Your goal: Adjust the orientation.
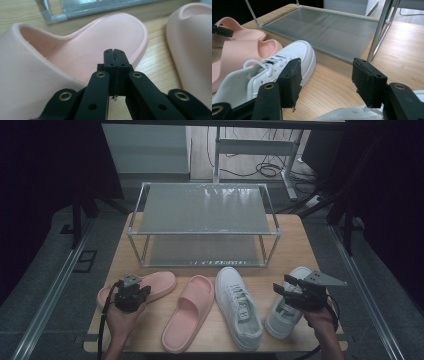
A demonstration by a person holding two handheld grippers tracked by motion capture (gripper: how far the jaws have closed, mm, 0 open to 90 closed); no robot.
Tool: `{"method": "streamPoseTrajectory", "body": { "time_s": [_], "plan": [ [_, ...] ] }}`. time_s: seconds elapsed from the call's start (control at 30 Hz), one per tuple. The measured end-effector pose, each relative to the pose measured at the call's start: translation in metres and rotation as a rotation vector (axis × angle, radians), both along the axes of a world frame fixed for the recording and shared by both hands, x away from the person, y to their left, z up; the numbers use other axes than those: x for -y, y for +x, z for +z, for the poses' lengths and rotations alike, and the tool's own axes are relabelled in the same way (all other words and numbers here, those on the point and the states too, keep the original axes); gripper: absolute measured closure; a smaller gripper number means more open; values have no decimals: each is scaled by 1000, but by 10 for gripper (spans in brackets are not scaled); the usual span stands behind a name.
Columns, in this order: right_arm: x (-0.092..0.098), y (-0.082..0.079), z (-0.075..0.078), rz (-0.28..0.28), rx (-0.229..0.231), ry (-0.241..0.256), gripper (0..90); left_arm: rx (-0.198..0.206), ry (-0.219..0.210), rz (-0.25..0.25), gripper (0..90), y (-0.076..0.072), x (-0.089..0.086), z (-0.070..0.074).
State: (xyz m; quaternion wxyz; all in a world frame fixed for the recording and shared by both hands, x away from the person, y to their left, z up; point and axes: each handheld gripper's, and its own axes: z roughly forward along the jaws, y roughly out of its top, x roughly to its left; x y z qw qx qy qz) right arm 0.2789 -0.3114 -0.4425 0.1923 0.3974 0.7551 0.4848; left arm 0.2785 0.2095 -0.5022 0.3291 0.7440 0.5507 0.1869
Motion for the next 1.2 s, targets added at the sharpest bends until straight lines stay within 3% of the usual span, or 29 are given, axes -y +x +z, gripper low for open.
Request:
{"method": "streamPoseTrajectory", "body": {
  "time_s": [0.07, 0.27, 0.7, 1.0, 1.2],
  "plan": [
    [0, 0, 0, -1, 1, 1, 414, 4, -9, 2, 900, 0, -1, -1],
    [0, 0, 0, -13, 6, 4, 415, 1, 22, 0, 900, -2, -1, 0],
    [1, -1, 1, -18, 6, 8, 415, -12, 11, 1, 900, -21, -13, 0],
    [-1, -1, 1, -10, 6, 4, 415, -28, 19, 29, 900, -39, -34, -3],
    [-2, -2, 2, -8, 6, 3, 415, -43, -7, 32, 900, -49, -46, -8]
  ]
}}
